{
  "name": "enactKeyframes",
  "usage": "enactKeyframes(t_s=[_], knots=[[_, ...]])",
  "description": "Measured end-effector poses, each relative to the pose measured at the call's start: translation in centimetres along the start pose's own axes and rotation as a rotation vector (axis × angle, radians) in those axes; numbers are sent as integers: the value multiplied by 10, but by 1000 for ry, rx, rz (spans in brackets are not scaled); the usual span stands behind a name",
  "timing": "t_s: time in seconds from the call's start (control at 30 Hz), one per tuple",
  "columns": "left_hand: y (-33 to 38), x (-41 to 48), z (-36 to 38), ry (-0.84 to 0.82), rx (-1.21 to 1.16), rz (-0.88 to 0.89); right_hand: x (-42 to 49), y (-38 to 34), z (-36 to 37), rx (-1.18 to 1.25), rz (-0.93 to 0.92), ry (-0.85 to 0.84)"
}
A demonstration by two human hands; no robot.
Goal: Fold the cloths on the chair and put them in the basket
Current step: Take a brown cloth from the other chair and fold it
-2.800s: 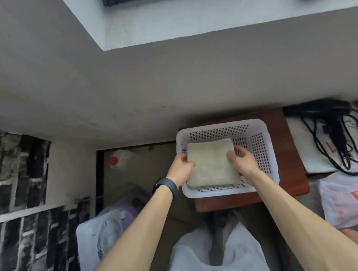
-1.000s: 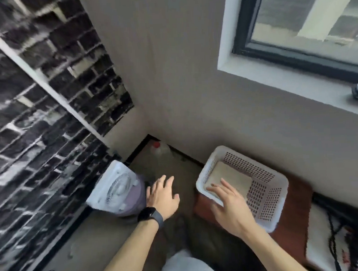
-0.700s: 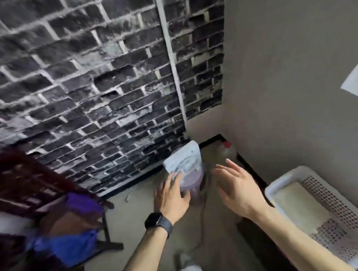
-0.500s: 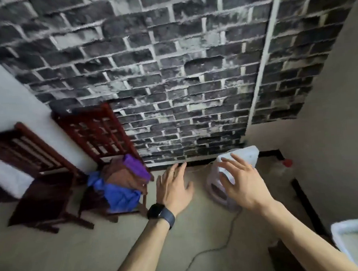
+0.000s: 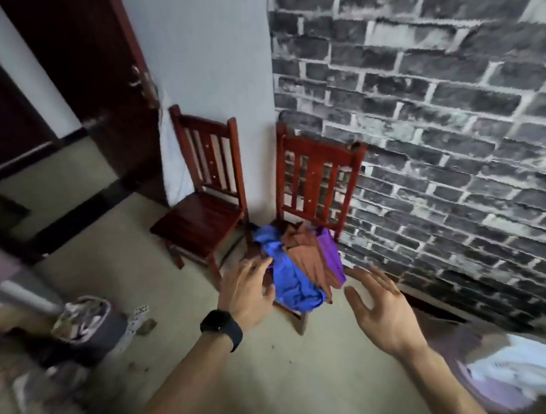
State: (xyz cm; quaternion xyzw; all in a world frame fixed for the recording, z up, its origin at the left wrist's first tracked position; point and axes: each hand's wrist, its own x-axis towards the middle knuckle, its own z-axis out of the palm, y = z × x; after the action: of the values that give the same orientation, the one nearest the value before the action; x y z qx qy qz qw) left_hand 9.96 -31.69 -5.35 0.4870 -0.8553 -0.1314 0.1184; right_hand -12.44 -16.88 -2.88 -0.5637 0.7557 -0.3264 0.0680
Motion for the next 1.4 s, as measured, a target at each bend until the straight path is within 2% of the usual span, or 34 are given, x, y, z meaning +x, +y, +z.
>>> enactKeyframes(t_s=[0.17,0.37,0.57,0.77,0.9,1.03,1.2,1.4], knots=[[-67,25,-5,-105,1,-105,43,-32,59,16,33,-104],[-122,72,28,-213,-59,-138,96,-22,124,34,85,-214],[-171,161,74,-332,-47,-180,173,14,205,42,323,-327],[-210,244,113,-529,37,-178,245,44,277,10,541,-450],[-231,284,148,-664,83,-149,282,67,317,-112,634,-550],[-248,324,195,-785,131,-78,293,112,369,-119,783,-649],[-277,368,273,-894,162,56,306,138,426,-137,917,-578],[-308,392,364,-929,178,219,303,170,490,-235,1013,-471]])
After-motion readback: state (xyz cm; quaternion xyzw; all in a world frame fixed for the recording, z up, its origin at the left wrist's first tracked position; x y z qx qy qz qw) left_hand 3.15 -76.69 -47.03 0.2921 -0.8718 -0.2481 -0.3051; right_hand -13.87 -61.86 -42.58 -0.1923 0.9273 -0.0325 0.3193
